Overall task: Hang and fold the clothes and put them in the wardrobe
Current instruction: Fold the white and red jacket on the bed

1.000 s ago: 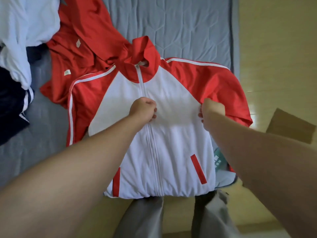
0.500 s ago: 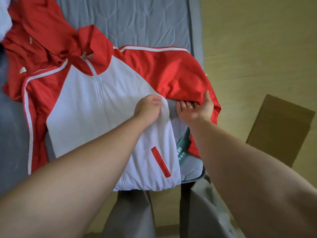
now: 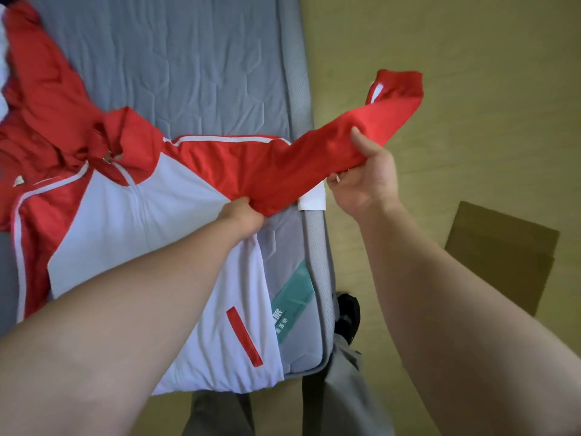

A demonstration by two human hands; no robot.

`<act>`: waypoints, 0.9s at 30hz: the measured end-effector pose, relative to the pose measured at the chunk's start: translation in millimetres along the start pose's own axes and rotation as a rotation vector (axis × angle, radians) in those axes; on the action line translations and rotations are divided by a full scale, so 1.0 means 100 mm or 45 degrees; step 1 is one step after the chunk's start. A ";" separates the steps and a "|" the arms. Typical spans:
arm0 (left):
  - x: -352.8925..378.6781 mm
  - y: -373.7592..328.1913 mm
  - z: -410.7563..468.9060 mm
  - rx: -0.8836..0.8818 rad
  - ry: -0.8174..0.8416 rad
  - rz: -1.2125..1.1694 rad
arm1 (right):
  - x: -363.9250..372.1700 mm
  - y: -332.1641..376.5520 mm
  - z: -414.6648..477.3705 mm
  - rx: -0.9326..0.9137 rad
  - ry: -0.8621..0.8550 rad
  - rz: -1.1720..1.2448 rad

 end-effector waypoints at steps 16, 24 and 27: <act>-0.55 0.41 -0.48 0.265 0.064 -1.812 | 1.09 -1.12 -0.57 -0.843 0.640 -2.433; -0.23 1.99 -0.86 0.038 0.183 -2.085 | 0.41 -2.53 -0.78 0.229 1.380 -3.345; -0.02 2.34 -1.04 0.006 0.299 -2.011 | 0.29 -2.56 -0.74 0.473 1.143 -3.159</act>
Point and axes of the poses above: each hand's wrist, its own z-axis towards the middle knuckle, its own x-axis out of the palm, y = z × x, the point moved 5 cm from there along z, towards the middle knuckle, and after that the axes turned 14 degrees about y, right-handed, at the moved point
